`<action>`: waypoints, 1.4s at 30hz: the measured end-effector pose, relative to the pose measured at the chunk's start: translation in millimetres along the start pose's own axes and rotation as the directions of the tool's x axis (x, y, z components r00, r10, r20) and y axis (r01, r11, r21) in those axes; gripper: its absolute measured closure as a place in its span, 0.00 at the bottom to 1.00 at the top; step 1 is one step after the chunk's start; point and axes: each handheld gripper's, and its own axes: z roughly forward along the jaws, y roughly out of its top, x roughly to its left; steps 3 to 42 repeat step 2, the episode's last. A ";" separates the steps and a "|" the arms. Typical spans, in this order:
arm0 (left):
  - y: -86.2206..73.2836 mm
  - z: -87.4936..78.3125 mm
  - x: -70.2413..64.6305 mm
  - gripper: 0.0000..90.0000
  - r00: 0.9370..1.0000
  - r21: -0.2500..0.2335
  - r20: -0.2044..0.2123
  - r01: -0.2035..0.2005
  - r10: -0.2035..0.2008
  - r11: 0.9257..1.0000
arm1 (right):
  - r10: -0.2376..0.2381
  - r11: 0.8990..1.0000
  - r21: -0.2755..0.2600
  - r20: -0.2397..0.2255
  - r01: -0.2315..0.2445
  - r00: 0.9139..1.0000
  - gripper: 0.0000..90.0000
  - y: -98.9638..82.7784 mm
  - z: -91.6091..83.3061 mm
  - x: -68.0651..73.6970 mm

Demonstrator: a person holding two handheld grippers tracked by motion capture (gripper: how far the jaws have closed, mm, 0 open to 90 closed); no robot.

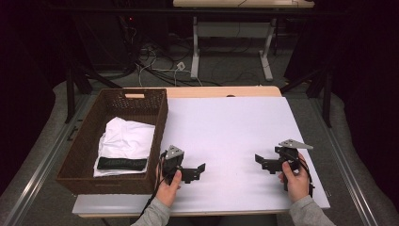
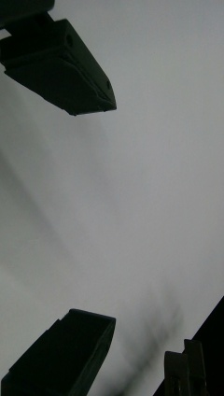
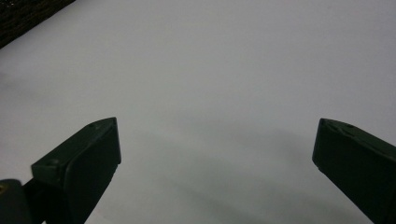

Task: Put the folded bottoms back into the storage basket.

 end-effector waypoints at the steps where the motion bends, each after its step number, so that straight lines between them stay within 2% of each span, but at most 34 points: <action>1: 0.1 0.3 0.1 0.00 1.000 0.001 0.000 -0.002 0.002 1.000 | 0.001 1.000 0.000 0.002 -0.001 1.000 0.00 -0.1 -0.1 -0.4; 42: 0.2 0.6 0.0 0.00 1.000 0.003 -0.002 -0.004 0.004 1.000 | 0.000 1.000 0.001 0.003 0.000 1.000 0.00 -0.1 -0.2 -0.7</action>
